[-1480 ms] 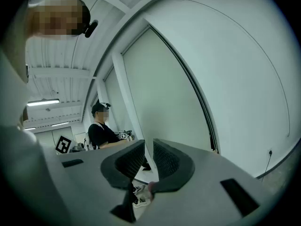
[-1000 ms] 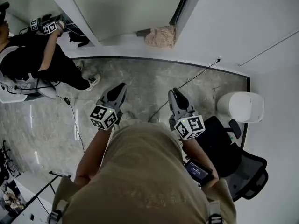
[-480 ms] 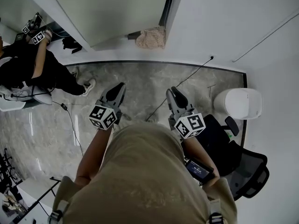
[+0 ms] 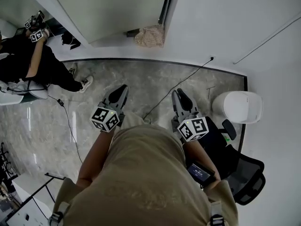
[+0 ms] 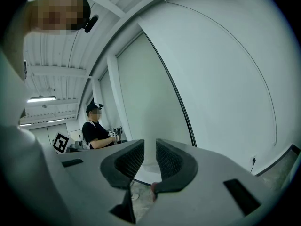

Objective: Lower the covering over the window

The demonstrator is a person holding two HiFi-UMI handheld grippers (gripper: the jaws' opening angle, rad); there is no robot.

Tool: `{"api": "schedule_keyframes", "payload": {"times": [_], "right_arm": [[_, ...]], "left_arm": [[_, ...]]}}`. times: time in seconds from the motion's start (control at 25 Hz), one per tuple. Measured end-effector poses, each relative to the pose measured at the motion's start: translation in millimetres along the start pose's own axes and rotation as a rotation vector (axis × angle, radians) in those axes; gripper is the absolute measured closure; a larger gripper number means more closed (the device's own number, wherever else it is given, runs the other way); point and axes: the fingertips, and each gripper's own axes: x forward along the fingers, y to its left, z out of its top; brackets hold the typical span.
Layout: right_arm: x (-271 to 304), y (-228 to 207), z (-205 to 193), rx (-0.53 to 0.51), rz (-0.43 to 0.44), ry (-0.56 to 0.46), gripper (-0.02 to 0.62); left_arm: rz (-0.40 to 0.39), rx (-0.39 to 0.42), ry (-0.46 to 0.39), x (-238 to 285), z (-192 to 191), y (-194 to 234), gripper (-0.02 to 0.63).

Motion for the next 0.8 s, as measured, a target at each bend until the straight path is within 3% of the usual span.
{"api": "schedule_keyframes", "payload": {"times": [0.44, 0.8], "right_arm": [[23.4, -3.6, -11.9, 0.031, 0.02, 0.035, 0.531], [75.0, 0.7, 1.8, 0.039, -0.008, 0.012, 0.531]], "left_arm": [[0.058, -0.028, 0.033, -5.2, -5.0, 30.4, 0.572], [0.014, -0.011, 0.057, 18.4, 20.8, 69.0, 0.574]]}}
